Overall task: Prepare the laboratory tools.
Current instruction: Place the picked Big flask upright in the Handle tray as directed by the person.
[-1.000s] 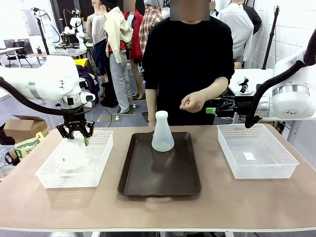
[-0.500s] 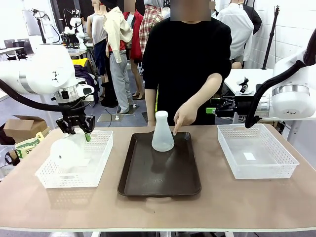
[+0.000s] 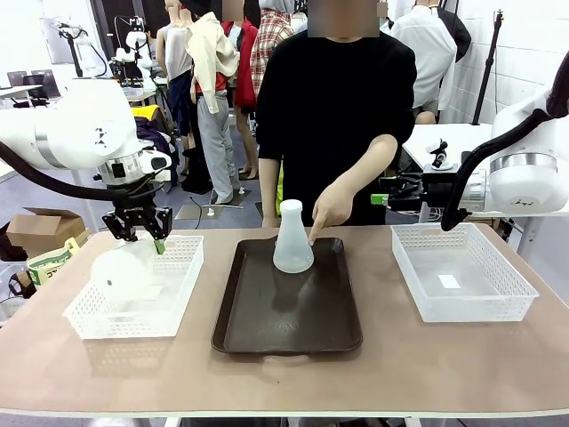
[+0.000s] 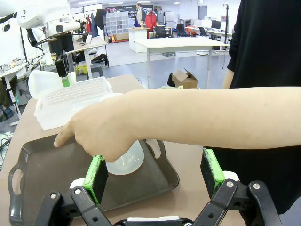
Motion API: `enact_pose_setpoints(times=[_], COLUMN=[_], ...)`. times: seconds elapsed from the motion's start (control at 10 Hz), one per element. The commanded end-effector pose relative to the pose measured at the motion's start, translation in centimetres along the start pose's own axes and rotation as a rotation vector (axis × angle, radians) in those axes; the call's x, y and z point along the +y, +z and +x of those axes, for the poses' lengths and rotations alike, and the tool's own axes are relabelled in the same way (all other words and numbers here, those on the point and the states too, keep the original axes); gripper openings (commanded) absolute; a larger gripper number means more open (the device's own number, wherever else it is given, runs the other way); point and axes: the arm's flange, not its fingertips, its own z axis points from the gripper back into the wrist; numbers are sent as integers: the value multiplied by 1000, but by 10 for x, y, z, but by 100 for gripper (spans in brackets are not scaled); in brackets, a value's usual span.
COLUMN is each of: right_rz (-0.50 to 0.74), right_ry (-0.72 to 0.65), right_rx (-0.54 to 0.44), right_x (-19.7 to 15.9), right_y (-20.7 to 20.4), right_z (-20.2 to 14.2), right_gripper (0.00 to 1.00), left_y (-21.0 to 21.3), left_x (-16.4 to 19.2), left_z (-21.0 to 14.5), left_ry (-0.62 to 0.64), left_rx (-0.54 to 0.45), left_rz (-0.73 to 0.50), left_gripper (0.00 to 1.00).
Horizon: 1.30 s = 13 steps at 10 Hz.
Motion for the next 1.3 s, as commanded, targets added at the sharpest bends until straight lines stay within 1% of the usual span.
enact_pose_setpoints(times=[0.0,0.5,0.6,0.7,1.0,1.1,1.2], right_rz=[-4,-4,-4,-4,-4,-4,-4], right_ry=[-3,-3,-3,-3,-3,-3,-3], right_rx=[5,5,5,5,5,5,5], right_x=[1,1,1,1,1,1,1], right_y=[-1,-1,-1,-1,-1,-1,-1], right_z=[0,0,0,0,0,0,0], right_gripper=[100,100,100,100,100,100,100], left_y=[1,0,7,20,53,56,55], left_x=[1,0,-16,-34,-71,-79,-89], left_z=[0,0,-4,-13,-44,-48,-53], left_ry=[2,0,-118,-225,-502,-595,-726], left_rx=[0,1,-66,-158,-419,-495,-554], left_rz=[0,0,-19,-30,-88,-136,-229], left_gripper=[0,0,0,0,0,0,0])
